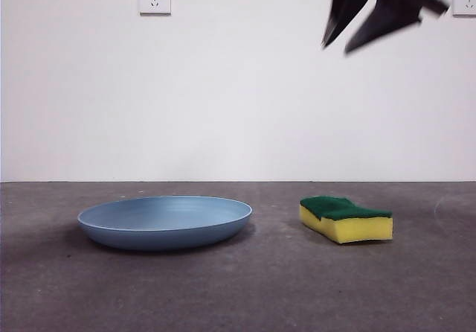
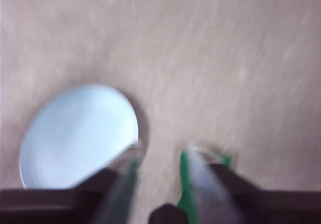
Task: Pick up the plate,pick up the cloth,clean the plate with the cloth
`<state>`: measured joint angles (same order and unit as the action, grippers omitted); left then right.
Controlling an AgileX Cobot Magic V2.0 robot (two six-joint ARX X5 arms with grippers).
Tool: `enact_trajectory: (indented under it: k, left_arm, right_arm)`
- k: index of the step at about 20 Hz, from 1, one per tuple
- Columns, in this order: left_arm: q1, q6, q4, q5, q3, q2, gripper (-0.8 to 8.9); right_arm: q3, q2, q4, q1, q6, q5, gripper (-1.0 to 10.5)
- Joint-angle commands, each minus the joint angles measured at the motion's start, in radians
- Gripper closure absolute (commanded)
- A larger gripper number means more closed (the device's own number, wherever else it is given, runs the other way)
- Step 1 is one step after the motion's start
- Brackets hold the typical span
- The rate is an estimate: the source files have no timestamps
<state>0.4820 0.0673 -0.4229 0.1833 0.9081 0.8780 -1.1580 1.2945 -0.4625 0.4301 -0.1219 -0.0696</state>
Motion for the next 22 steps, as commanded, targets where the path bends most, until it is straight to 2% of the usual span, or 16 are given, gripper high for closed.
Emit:
enact_trajectory:
  k: [1,3,5,7,11,22]
  left_arm:
    - [0.000,-0.014,0.084,0.032,-0.052,-0.046,8.23]
    - [0.000,-0.003,0.166,0.051,-0.145,-0.126,8.23]
    - [0.000,0.022,0.236,0.110,-0.273,-0.219,8.23]
    - [0.000,0.043,0.338,0.109,-0.406,-0.319,8.23]
    - [0.003,0.069,0.308,0.098,-0.449,-0.370,8.18]
    - [0.003,0.068,0.241,0.103,-0.449,-0.336,8.14]
  right_arm:
    - [0.105,-0.106,0.067,0.011,0.021,0.053,9.6]
    - [0.224,-0.208,0.143,0.013,0.022,0.053,9.6]
    - [0.362,-0.314,0.214,0.013,0.022,0.053,9.6]
    - [0.478,-0.407,0.254,0.023,0.022,0.050,9.6]
    - [0.499,-0.440,0.200,0.021,0.007,0.051,9.5]
    - [0.499,-0.446,0.192,0.015,0.007,0.050,9.5]
